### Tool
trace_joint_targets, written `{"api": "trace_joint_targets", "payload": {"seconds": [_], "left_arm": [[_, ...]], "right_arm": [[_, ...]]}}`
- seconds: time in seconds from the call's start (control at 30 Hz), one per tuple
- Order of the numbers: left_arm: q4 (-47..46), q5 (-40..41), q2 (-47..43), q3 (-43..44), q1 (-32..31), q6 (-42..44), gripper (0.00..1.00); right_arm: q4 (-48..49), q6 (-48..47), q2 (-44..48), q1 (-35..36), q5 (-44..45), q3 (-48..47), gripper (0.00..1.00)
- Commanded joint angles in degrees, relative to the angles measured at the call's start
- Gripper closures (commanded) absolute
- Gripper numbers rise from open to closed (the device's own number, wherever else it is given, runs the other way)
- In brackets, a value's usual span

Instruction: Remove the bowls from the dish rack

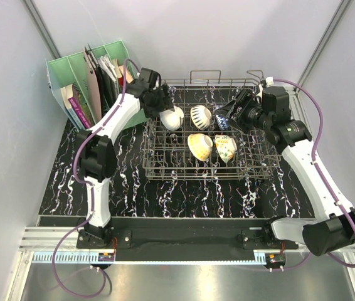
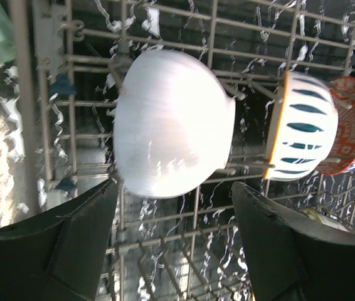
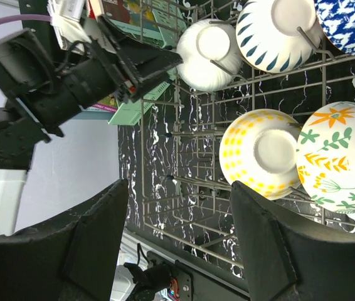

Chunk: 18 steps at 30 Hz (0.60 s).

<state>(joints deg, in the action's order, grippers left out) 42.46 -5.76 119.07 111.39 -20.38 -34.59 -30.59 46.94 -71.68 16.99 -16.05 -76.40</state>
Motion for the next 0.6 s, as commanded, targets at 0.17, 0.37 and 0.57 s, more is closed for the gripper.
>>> {"api": "trace_joint_targets", "payload": {"seconds": [0.17, 0.37, 0.57], "left_arm": [[10.2, 10.4, 4.1, 16.4, -5.6, -0.3, 0.23], [11.3, 11.7, 6.1, 22.6, -8.7, 0.7, 0.25], [9.3, 8.0, 6.6, 23.7, -9.8, -0.8, 0.25]], "right_arm": [[2.3, 0.1, 0.4, 0.1, -0.6, 1.4, 0.27], [1.3, -1.6, 0.2, 0.1, 1.7, 1.4, 0.27], [0.4, -1.7, -1.8, -1.2, 2.0, 1.3, 0.27]]}}
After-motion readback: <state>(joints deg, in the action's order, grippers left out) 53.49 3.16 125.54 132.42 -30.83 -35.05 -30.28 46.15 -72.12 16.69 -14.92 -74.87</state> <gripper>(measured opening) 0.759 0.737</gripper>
